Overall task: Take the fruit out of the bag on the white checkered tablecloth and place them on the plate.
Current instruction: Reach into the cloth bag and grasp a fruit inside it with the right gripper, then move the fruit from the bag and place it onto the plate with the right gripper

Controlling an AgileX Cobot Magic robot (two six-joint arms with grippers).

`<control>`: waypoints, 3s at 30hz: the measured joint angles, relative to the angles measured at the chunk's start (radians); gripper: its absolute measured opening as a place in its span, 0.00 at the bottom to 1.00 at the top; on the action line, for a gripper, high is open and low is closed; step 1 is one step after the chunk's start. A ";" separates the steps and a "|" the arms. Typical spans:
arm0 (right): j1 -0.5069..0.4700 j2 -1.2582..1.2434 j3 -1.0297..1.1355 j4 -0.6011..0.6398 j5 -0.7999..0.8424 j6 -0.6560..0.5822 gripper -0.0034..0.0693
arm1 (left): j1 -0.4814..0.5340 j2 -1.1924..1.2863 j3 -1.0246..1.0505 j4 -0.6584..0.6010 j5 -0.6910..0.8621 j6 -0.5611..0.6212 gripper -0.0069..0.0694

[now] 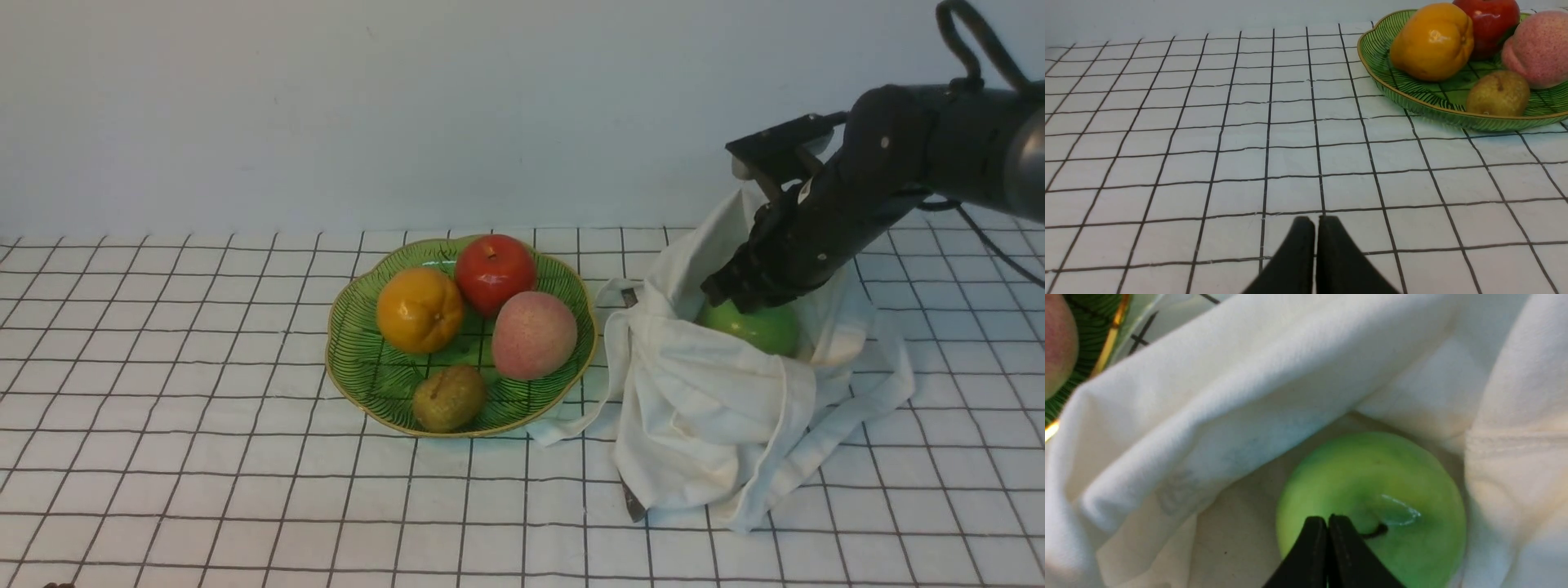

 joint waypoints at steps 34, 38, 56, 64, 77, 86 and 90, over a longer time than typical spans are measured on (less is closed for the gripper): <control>0.000 0.086 -0.011 -0.163 -0.070 0.332 1.00 | 0.000 0.000 0.000 0.000 0.000 0.000 0.08; 0.000 0.091 -0.014 -0.163 -0.082 0.334 0.97 | 0.000 0.000 0.000 0.000 0.000 0.000 0.08; 0.000 0.025 -0.001 -0.163 -0.020 0.324 0.90 | 0.000 0.000 0.000 0.000 0.000 0.000 0.08; 0.000 -0.154 -0.001 -0.162 -0.008 0.324 0.90 | 0.000 0.000 0.000 0.000 0.000 0.000 0.08; 0.177 -0.216 -0.001 0.339 -0.157 0.042 0.90 | 0.000 0.000 0.000 0.000 0.000 0.000 0.08; 0.387 -0.006 -0.001 0.489 -0.526 -0.217 0.90 | 0.000 0.000 0.000 0.000 0.000 0.000 0.08; 0.413 0.056 -0.001 0.501 -0.640 -0.265 0.91 | 0.000 0.000 0.000 0.000 0.000 0.000 0.08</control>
